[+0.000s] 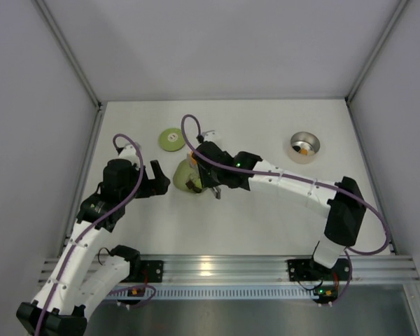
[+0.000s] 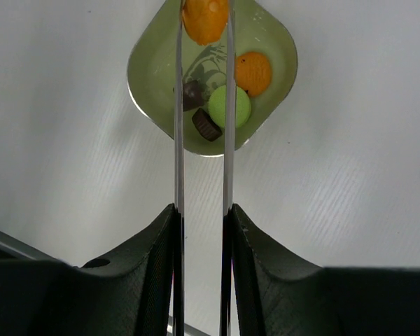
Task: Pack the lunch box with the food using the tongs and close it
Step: Pick up the fake food from the plate, then place the fake food in the packing box.
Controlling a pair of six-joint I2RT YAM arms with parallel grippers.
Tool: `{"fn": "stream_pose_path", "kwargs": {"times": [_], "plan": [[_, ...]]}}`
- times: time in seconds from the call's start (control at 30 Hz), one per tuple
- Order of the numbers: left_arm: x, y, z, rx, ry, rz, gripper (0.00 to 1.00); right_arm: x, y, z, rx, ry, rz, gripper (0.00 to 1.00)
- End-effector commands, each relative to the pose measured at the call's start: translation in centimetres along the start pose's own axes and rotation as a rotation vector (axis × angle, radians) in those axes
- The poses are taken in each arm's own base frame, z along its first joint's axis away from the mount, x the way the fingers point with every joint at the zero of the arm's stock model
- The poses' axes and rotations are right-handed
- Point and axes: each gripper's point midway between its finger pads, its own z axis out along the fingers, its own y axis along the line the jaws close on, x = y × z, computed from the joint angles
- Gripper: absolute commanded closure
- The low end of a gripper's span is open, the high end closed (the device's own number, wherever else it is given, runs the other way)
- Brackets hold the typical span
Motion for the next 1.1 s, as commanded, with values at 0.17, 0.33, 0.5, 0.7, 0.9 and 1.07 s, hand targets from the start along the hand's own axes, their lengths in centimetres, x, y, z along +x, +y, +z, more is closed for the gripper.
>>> {"fn": "stream_pose_path", "kwargs": {"times": [0.17,0.33,0.5,0.7,0.9,1.07], "plan": [[-1.0,-0.5,-0.1,0.018,-0.042,0.004,0.01,-4.8,-7.3,-6.6,0.038,-0.174,0.131,0.73],[-1.0,-0.5,-0.1,0.018,-0.042,0.005,0.01,-4.6,-16.4,-8.8,0.144,-0.218,0.260,0.72],[-1.0,-0.6,-0.1,0.020,-0.043,0.003,0.01,-3.0,-24.7,-10.7,0.294,-0.250,0.365,0.71],[-1.0,-0.6,-0.2,0.020,-0.044,0.005,0.01,-0.6,-30.1,-11.2,0.391,-0.241,0.445,0.71],[-0.9,-0.6,-0.1,0.018,-0.040,0.004,0.01,0.7,-32.9,-10.9,0.450,-0.222,0.485,0.71],[-0.9,-0.6,-0.1,0.019,-0.038,0.003,0.01,1.1,-33.7,-9.7,0.434,-0.203,0.506,0.71]]}}
